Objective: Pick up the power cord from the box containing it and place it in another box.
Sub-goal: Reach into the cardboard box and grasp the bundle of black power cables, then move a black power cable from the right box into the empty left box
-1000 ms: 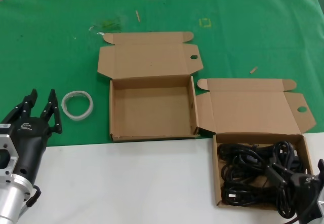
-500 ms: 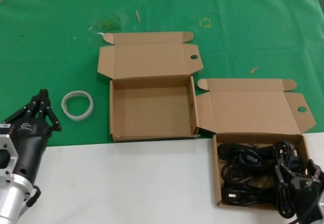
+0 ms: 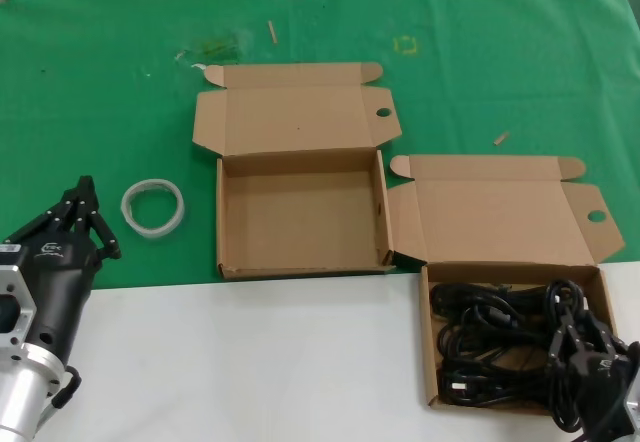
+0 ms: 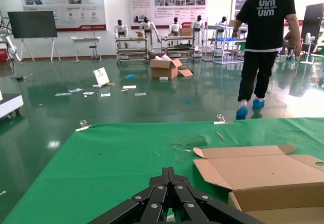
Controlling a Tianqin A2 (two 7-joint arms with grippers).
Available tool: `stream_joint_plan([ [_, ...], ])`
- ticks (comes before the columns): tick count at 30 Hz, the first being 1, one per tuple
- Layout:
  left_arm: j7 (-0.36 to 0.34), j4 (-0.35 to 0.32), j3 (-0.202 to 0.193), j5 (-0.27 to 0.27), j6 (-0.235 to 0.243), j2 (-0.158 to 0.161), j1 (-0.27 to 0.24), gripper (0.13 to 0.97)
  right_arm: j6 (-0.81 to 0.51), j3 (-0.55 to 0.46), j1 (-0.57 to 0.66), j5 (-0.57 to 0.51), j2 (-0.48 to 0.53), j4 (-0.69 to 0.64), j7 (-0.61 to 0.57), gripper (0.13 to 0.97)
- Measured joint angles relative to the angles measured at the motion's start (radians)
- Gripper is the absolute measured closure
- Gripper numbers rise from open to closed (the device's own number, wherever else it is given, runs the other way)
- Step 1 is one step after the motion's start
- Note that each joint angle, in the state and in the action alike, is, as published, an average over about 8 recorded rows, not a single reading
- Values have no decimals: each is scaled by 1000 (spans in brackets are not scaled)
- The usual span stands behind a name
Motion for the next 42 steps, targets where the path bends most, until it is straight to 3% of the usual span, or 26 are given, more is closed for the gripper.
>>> stream_joint_plan([
  [9, -1, 0, 0, 0, 0, 0, 0, 957, 11, -3, 1, 4, 0, 15, -7, 905],
  [30, 0, 0, 0, 0, 0, 0, 0, 957, 34, -4, 9, 46, 46, 151, -13, 929],
  [37, 0, 0, 0, 0, 0, 0, 0, 957, 11, -55, 128, 111, 124, 178, -34, 929],
  [42, 0, 0, 0, 0, 0, 0, 0, 957, -62, -127, 286, 161, 148, 96, -21, 929],
])
